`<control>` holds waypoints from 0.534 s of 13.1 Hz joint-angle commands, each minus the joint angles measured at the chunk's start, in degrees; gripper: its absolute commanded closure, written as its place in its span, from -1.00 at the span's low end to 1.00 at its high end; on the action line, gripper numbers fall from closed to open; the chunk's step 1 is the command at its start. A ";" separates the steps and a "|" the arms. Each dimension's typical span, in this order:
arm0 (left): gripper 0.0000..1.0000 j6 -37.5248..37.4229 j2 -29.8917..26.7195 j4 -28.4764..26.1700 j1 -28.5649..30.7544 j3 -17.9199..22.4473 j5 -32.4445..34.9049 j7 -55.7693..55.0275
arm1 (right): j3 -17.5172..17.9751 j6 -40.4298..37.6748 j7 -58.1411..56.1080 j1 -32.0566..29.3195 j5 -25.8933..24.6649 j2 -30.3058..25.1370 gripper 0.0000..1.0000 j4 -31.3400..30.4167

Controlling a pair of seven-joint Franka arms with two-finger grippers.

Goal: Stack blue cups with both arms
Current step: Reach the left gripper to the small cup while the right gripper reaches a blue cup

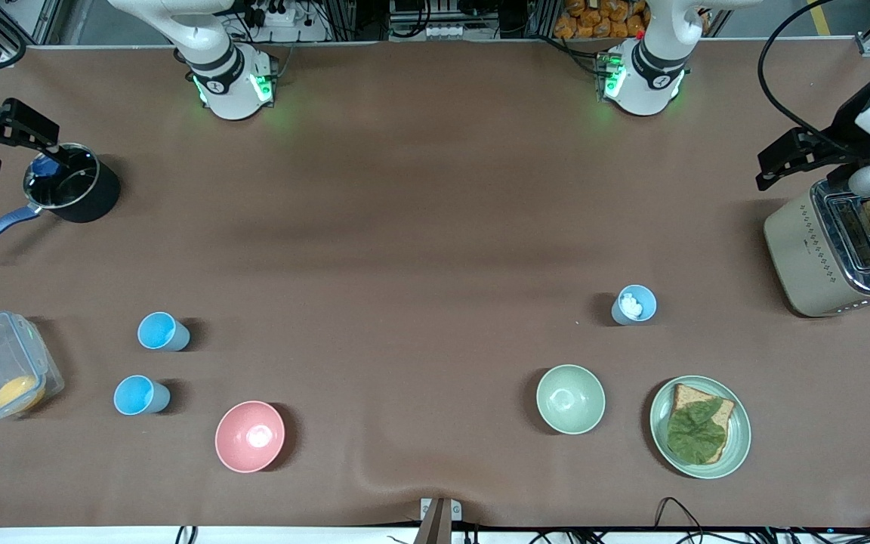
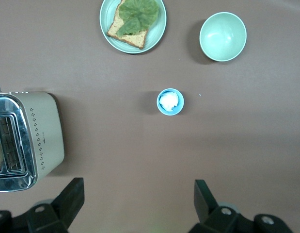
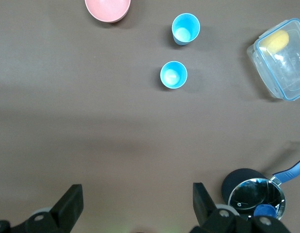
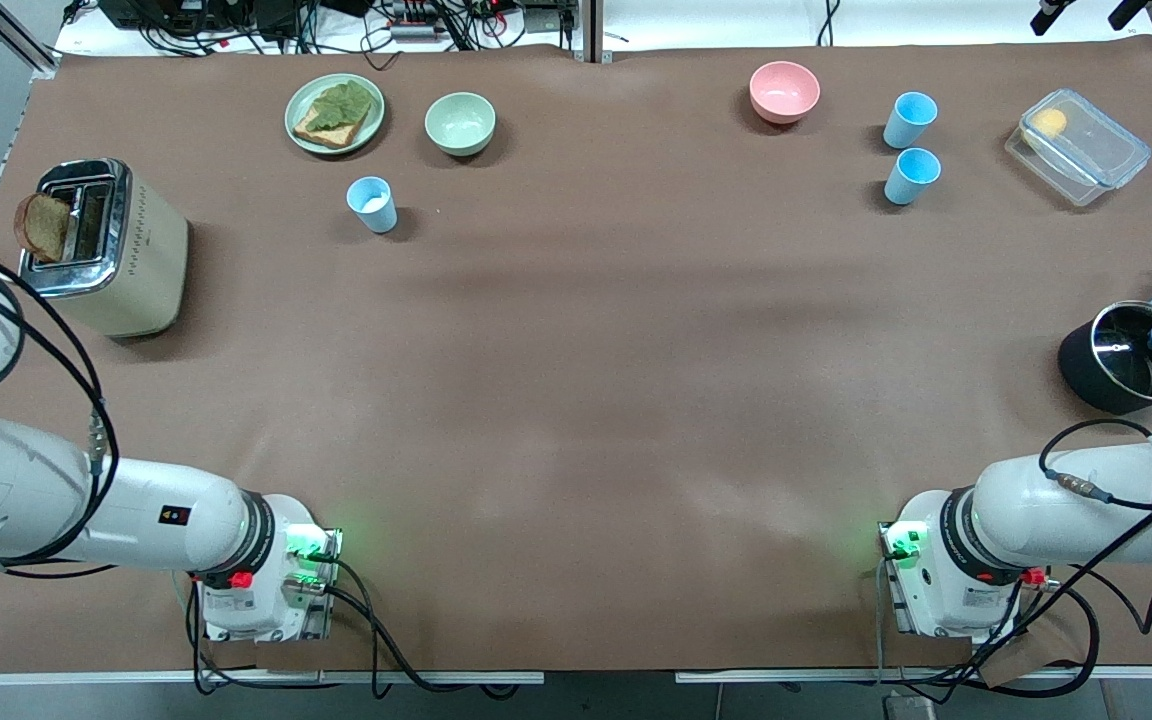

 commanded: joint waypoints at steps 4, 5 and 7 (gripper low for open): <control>-1.00 -1.22 3.07 1.54 -1.64 1.32 0.22 0.62 | 0.63 0.50 -0.76 -0.21 -4.69 -0.17 -1.00 -0.43; -1.00 -0.18 5.16 0.93 -1.12 1.23 0.31 0.53 | 0.63 0.50 -0.76 -0.21 -4.69 -0.08 -1.00 -0.34; -1.00 6.38 7.12 -3.17 -0.67 1.05 -0.39 1.05 | 0.55 0.50 -0.76 0.23 -4.69 0.44 -1.00 0.01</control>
